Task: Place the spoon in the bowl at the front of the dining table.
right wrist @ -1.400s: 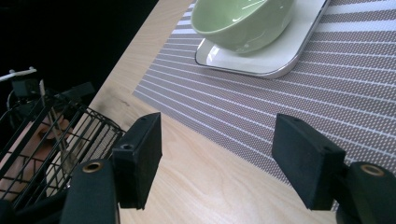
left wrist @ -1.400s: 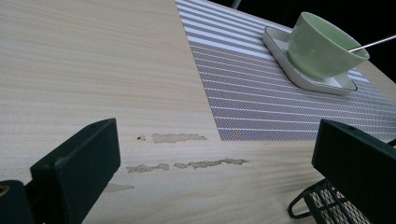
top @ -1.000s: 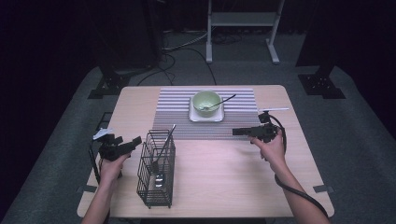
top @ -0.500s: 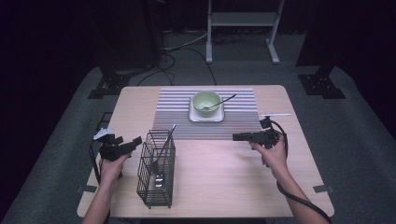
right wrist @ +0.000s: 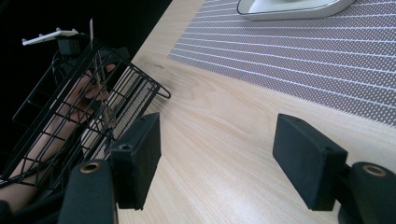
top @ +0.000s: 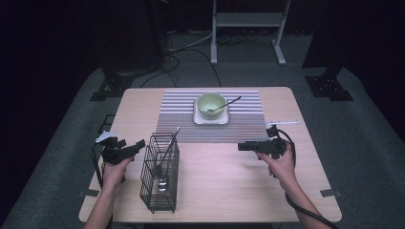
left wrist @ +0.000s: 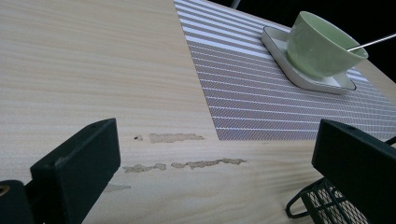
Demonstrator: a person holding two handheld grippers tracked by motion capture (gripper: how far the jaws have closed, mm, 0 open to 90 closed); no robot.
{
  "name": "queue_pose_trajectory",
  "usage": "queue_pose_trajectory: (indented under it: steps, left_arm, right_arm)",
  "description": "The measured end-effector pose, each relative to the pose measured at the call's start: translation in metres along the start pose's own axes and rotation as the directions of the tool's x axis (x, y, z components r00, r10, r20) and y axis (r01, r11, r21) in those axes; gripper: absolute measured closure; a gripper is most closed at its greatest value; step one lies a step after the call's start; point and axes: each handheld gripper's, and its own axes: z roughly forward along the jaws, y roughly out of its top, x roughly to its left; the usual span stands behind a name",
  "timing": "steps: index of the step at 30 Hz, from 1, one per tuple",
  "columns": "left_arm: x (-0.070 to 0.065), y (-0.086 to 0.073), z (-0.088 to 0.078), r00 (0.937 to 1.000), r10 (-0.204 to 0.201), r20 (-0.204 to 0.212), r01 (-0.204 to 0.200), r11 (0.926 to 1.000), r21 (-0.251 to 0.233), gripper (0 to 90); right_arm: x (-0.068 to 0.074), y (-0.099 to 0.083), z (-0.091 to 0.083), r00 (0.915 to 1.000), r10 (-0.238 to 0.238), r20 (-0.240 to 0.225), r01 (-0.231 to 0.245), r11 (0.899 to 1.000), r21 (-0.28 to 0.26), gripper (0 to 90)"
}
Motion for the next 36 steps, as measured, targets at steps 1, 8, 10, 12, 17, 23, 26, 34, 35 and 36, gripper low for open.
queue_pose_trajectory:
  steps: [1, 8, 10, 12, 17, 23, 26, 34, 35, 36]
  left_arm:
    - [0.0, 0.0, 0.0, 1.0, -0.001, 0.001, 0.001, 1.0, 0.001, 0.0]
    - [-0.001, 0.0, 0.0, 1.0, 0.0, 0.001, 0.0, 1.0, 0.001, 0.0]
    - [0.0, 0.0, 0.0, 1.0, -0.001, 0.001, 0.001, 1.0, 0.0, 0.0]
    - [-0.001, 0.0, 0.0, 1.0, -0.001, 0.002, 0.001, 1.0, -0.001, 0.0]
    - [-0.001, 0.0, 0.0, 1.0, 0.002, 0.001, -0.002, 1.0, 0.0, 0.0]
    - [-0.002, 0.0, 0.0, 1.0, 0.0, 0.002, 0.0, 1.0, 0.0, 0.0]
    - [-0.002, 0.0, 0.001, 1.0, 0.0, 0.002, 0.0, 1.0, -0.001, 0.0]
    - [-0.002, 0.0, 0.0, 1.0, 0.0, 0.006, 0.0, 1.0, -0.003, 0.0]
    - [-0.002, 0.0, 0.0, 1.0, 0.001, 0.007, -0.001, 1.0, -0.003, 0.0]
    - [-0.002, 0.0, 0.001, 1.0, 0.001, 0.008, -0.001, 1.0, -0.003, 0.0]
  right_arm:
    - [0.0, 0.0, 0.0, 1.0, 0.0, 0.0, 0.0, 1.0, 0.0, 31.4]
    - [0.002, -0.008, 0.002, 0.9998, 0.005, -0.018, -0.005, 1.0, 0.003, 31.3]
    - [0.002, -0.009, 0.002, 0.9998, 0.003, -0.021, -0.003, 1.0, 0.005, 31.2]
    - [0.003, -0.011, 0.001, 0.9998, 0.004, -0.021, -0.004, 1.0, 0.008, 31.0]
    - [0.005, -0.017, -0.002, 0.9996, -0.002, -0.029, 0.002, 1.0, 0.004, 31.0]
    - [0.008, -0.023, -0.005, 0.9994, -0.003, -0.034, 0.004, 1.0, 0.006, 30.9]
    - [0.01, -0.027, -0.007, 0.9993, -0.006, -0.038, 0.006, 1.0, 0.002, 30.9]
    - [0.011, -0.04, -0.009, 0.9982, -0.001, -0.06, 0.001, 1.0, -0.005, 30.1]
    - [0.009, -0.042, -0.009, 0.9978, -0.003, -0.067, 0.002, 1.0, -0.014, 29.8]
    - [0.008, -0.045, -0.01, 0.9969, 0.003, -0.078, -0.005, 1.0, -0.027, 29.8]
